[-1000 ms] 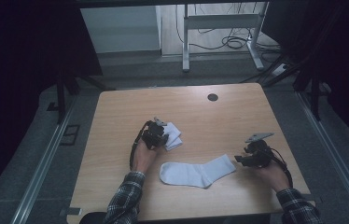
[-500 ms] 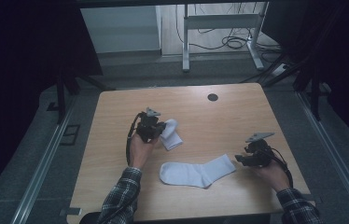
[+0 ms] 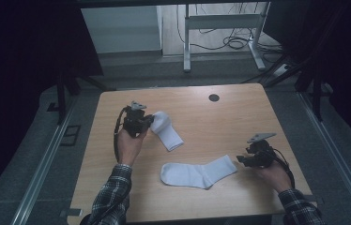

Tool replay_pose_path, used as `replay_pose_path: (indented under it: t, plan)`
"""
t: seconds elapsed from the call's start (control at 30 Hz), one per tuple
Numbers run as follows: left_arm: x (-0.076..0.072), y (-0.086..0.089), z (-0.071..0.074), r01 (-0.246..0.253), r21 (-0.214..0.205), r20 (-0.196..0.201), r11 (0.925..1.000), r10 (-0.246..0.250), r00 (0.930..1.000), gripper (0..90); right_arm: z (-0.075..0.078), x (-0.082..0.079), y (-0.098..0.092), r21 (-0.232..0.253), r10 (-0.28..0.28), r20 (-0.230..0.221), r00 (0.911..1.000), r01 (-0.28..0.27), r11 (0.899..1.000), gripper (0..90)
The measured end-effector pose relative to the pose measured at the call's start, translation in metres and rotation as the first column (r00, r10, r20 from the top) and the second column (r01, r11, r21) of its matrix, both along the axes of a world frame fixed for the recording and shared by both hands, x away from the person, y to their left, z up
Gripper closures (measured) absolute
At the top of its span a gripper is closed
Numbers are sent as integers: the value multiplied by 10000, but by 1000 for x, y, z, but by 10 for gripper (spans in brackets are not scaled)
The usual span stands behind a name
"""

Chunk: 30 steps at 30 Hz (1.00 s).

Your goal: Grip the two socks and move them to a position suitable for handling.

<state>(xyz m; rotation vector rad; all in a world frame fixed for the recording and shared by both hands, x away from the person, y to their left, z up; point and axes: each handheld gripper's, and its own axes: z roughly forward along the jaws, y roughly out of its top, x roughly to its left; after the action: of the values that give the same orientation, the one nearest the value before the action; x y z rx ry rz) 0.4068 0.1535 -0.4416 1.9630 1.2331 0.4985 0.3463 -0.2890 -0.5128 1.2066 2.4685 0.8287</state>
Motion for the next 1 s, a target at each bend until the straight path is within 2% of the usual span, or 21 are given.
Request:
replay_pose_path:
  t: [0.23, 0.47, 0.7, 0.73, 0.8, 0.87, 1.0]
  plan:
    - [6, 21, -2, -669, 106, -100, 9977, 671, 9977, 854, 0, 0, 0, 6, 10, -16, 10000, -10, 10000, 415]
    - [9, 38, -9, -1225, 241, -329, 9922, 1233, 9918, 852, 0, 0, 0, 22, -7, -21, 10000, 8, 10000, 416]
    - [11, 56, -31, -1807, 398, -834, 9827, 1835, 9795, 834, 0, 0, -1, 59, -16, -18, 10000, 16, 10000, 415]
    - [11, 58, -34, -1804, 433, -904, 9826, 1837, 9788, 797, 1, 0, -1, 70, -20, -21, 10000, 20, 10000, 416]
    - [10, 61, -40, -1927, 400, -875, 9804, 1955, 9768, 622, 1, 1, -1, 98, -53, -62, 10000, 53, 9999, 416]
    - [7, 63, -43, -2015, 226, -795, 9792, 2027, 9760, 530, 2, 1, -1, 185, -99, -41, 9999, 100, 9998, 417]
    - [-1, 63, -46, -1786, -10, -588, 9839, 1782, 9822, 422, 3, 1, -1, 272, -113, 20, 9999, 113, 9996, 417]
